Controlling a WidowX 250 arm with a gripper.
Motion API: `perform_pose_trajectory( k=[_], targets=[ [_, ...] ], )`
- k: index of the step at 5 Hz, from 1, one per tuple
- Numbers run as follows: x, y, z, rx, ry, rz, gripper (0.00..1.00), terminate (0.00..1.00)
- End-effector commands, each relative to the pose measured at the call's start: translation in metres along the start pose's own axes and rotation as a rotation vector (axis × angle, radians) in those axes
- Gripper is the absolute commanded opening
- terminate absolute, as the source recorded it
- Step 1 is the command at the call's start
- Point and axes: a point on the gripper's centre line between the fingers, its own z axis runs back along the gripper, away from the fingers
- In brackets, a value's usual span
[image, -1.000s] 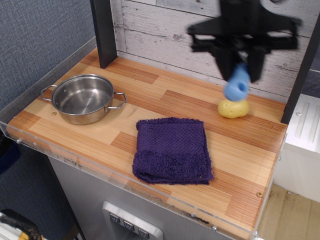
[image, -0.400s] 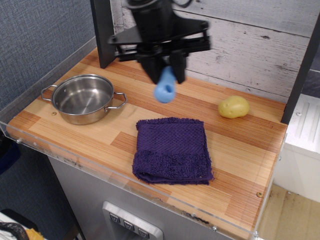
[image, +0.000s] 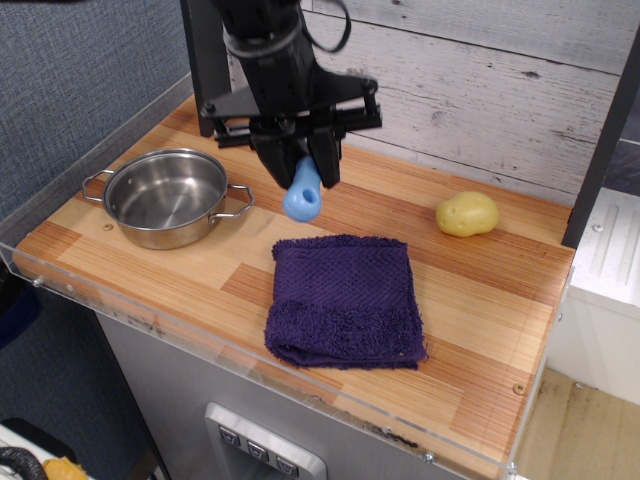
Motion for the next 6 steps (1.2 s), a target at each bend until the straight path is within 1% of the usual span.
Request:
perform_pose_trajectory(
  k=[1, 2, 4, 6],
  targets=[
    [0.026, 0.007, -0.024, 0.015, -0.01, 0.023, 0.0, 0.0],
    [0.033, 0.013, -0.035, 0.024, -0.002, 0.033, 0.0, 0.0],
    [0.032, -0.003, -0.067, 0.015, 0.032, 0.036, 0.0, 0.0],
    [0.043, -0.007, -0.082, 0.034, 0.031, 0.038, 0.0, 0.0]
  ],
)
